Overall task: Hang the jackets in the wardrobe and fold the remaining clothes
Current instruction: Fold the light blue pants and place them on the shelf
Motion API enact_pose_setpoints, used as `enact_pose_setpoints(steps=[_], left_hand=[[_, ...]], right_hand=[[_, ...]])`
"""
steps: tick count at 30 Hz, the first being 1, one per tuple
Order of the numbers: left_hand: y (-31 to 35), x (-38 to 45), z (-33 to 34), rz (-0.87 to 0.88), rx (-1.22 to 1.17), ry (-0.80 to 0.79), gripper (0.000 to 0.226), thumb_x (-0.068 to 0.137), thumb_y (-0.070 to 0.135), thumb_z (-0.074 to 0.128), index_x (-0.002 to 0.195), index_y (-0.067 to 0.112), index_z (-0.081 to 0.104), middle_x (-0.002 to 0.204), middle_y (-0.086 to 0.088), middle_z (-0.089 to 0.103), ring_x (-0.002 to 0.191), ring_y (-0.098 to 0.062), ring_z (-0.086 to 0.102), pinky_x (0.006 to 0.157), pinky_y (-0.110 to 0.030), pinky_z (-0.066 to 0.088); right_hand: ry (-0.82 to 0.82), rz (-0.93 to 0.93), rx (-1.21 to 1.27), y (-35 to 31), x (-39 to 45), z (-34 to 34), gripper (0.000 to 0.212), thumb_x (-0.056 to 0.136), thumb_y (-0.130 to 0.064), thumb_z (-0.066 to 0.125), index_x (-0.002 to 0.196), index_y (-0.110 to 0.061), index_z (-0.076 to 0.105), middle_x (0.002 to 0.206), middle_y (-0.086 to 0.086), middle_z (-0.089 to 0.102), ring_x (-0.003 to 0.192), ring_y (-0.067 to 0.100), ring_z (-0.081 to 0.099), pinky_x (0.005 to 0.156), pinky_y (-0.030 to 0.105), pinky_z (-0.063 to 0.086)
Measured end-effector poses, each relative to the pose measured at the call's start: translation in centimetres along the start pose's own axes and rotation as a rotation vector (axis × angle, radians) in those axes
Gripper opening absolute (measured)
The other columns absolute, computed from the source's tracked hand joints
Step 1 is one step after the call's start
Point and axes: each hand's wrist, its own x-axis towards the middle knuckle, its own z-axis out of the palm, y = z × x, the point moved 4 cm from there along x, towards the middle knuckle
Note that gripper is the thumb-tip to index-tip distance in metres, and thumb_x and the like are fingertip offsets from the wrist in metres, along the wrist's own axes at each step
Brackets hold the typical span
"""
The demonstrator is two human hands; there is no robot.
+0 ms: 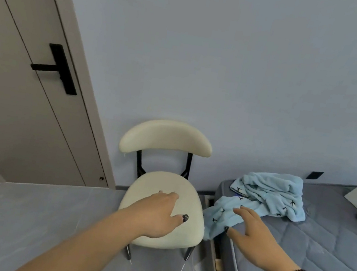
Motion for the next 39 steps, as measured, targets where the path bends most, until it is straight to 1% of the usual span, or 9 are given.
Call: enact_pose_setpoints(steps=[5,16,22,24,27,30,34,36,39], left_hand=[[3.9,10.0,-0.4,-0.055,-0.077,-0.043,0.066,0.097,0.054,0.040,0.152,0.021,0.021,0.156,-0.008,0.029,0.145,-0.020,0.023,0.110,-0.035,0.029],[9.4,27.6,2.1,-0.169,-0.277,-0.066,0.058,0.099,0.048,0.042,0.150,0.026,0.026,0.153,0.004,0.035,0.137,-0.015,0.036,0.109,-0.029,0.031],[9.1,33.2,4.7,-0.213,-0.335,-0.081,0.053,0.099,0.043,0.045,0.148,0.026,0.031,0.151,0.007,0.039,0.135,-0.011,0.038,0.104,-0.021,0.028],[8.8,34.7,5.3,-0.231,-0.354,-0.079,0.052,0.099,0.043,0.045,0.147,0.027,0.033,0.150,0.008,0.040,0.135,-0.011,0.039,0.103,-0.020,0.029],[8.2,36.5,6.2,-0.257,-0.376,-0.092,0.052,0.098,0.043,0.046,0.147,0.027,0.033,0.150,0.009,0.040,0.133,-0.011,0.040,0.099,-0.018,0.029],[7.6,37.9,7.0,-0.281,-0.384,-0.106,0.053,0.098,0.043,0.046,0.147,0.028,0.032,0.150,0.008,0.040,0.133,-0.011,0.041,0.097,-0.018,0.029],[7.0,38.4,8.0,-0.304,-0.380,-0.126,0.053,0.098,0.043,0.045,0.147,0.027,0.033,0.145,0.006,0.046,0.130,-0.012,0.044,0.102,-0.022,0.033],[6.9,38.3,8.4,-0.307,-0.383,-0.138,0.053,0.099,0.042,0.045,0.147,0.026,0.032,0.146,0.006,0.045,0.132,-0.012,0.042,0.105,-0.024,0.033],[6.9,37.9,8.4,-0.293,-0.386,-0.152,0.053,0.099,0.042,0.045,0.148,0.025,0.032,0.151,0.006,0.039,0.137,-0.012,0.037,0.108,-0.025,0.031]], right_hand=[[-0.052,0.067,0.003,7.4,9.7,-3.9,0.059,0.093,-0.028,0.056,0.145,-0.012,0.033,0.151,0.003,0.030,0.127,0.020,0.045,0.100,0.021,0.032],[-0.232,0.247,-0.002,23.0,29.0,-4.9,0.059,0.094,-0.021,0.053,0.146,-0.005,0.031,0.149,0.012,0.033,0.136,0.023,0.033,0.109,0.028,0.028],[-0.324,0.385,-0.054,29.3,35.7,-2.0,0.054,0.093,-0.019,0.051,0.143,-0.005,0.034,0.143,0.015,0.034,0.125,0.029,0.043,0.100,0.034,0.043],[-0.326,0.399,-0.092,31.0,37.3,-0.9,0.055,0.091,-0.018,0.051,0.143,-0.008,0.035,0.146,0.016,0.029,0.130,0.032,0.035,0.102,0.040,0.042],[-0.350,0.398,-0.317,33.4,39.0,0.5,0.062,0.091,-0.027,0.051,0.148,-0.028,0.028,0.158,0.016,0.003,0.145,0.035,0.001,0.118,0.045,0.017],[-0.406,0.458,-0.460,35.5,39.8,1.8,0.063,0.089,-0.029,0.048,0.147,-0.039,0.026,0.158,0.013,-0.009,0.145,0.037,-0.012,0.119,0.049,0.004],[-0.397,0.510,-0.567,36.9,40.2,2.8,0.056,0.083,-0.016,0.047,0.137,-0.023,0.034,0.147,0.010,0.029,0.140,0.033,0.022,0.114,0.057,0.005],[-0.355,0.483,-0.448,37.4,40.3,2.8,0.041,0.084,-0.013,0.051,0.123,-0.012,0.039,0.127,0.010,0.052,0.119,0.029,0.049,0.110,0.047,0.030],[-0.309,0.449,-0.145,36.3,39.1,2.6,0.030,0.083,-0.016,0.062,0.105,-0.013,0.042,0.104,0.012,0.060,0.088,0.026,0.055,0.073,0.030,0.043]])
